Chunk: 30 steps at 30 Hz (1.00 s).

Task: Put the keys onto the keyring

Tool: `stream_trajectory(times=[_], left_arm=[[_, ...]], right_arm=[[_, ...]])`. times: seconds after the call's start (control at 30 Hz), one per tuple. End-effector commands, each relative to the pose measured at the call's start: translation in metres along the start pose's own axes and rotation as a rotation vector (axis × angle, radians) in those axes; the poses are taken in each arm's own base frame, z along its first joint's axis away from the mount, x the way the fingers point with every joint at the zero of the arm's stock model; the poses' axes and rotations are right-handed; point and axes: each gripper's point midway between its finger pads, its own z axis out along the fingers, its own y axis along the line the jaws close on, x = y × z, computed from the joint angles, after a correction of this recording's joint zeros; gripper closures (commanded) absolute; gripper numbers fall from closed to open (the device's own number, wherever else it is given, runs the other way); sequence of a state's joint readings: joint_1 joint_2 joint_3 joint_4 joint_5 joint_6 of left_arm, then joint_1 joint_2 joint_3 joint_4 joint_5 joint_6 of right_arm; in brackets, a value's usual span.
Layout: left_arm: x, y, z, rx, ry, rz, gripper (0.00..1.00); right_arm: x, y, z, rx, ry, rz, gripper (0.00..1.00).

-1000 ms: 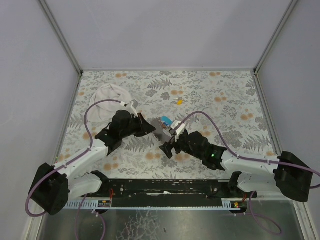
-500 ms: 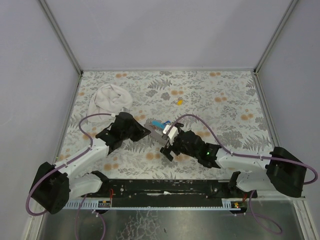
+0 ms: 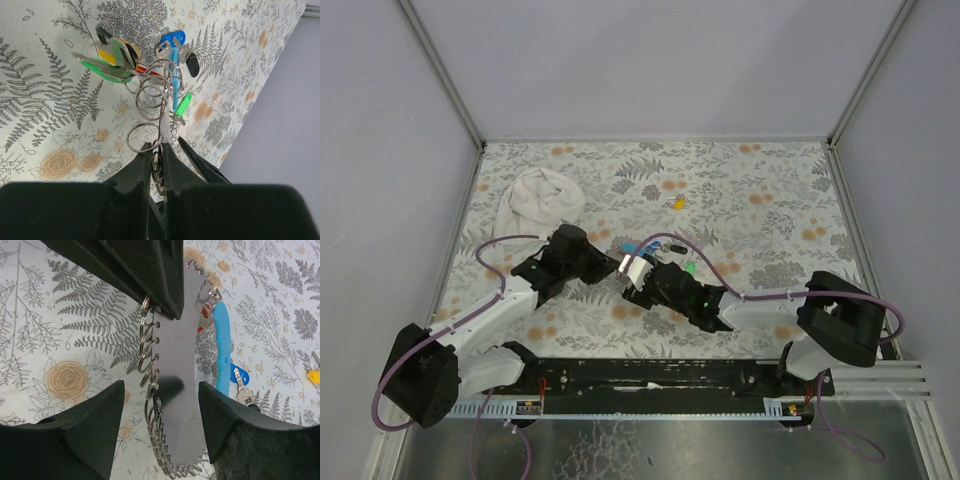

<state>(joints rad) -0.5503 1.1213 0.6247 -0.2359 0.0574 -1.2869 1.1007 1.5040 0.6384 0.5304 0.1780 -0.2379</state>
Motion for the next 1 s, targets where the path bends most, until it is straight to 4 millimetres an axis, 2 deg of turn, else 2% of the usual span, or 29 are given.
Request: stream_trajectory(times=[0.0,0.07,0.33,0.5,0.6,0.8,0.97], left_arm=[[0.002,-0.022,-0.004,0.071,0.013,-0.022,1.0],[0.002,-0.022,-0.004,0.075,0.015,-0.019,1.0],[0.003,-0.021,-0.007,0.087,0.018,0.051,1.0],[0.004,-0.029,-0.014,0.121,0.025,0.19,0.92],[0.0,-0.031,-0.022,0.133,0.006,0.269,0.84],[-0.005,-0.039,-0.047,0.2,-0.046,0.427,0.43],[-0.021,-0.054,-0.079,0.231,-0.142,0.643,0.26]], right_arm=[[-0.033,-0.015,0.011,0.106,-0.081,-0.048,0.35],[-0.031,-0.015,0.011,0.121,-0.083,-0.05,0.4],[-0.032,-0.019,0.003,0.127,-0.067,-0.085,0.76],[-0.036,-0.015,-0.002,0.079,-0.063,-0.107,0.99],[-0.04,-0.015,-0.006,0.055,-0.062,-0.125,1.0],[-0.046,-0.019,-0.02,-0.04,-0.071,-0.131,1.0],[-0.047,-0.031,-0.036,-0.121,-0.064,-0.123,1.0]])
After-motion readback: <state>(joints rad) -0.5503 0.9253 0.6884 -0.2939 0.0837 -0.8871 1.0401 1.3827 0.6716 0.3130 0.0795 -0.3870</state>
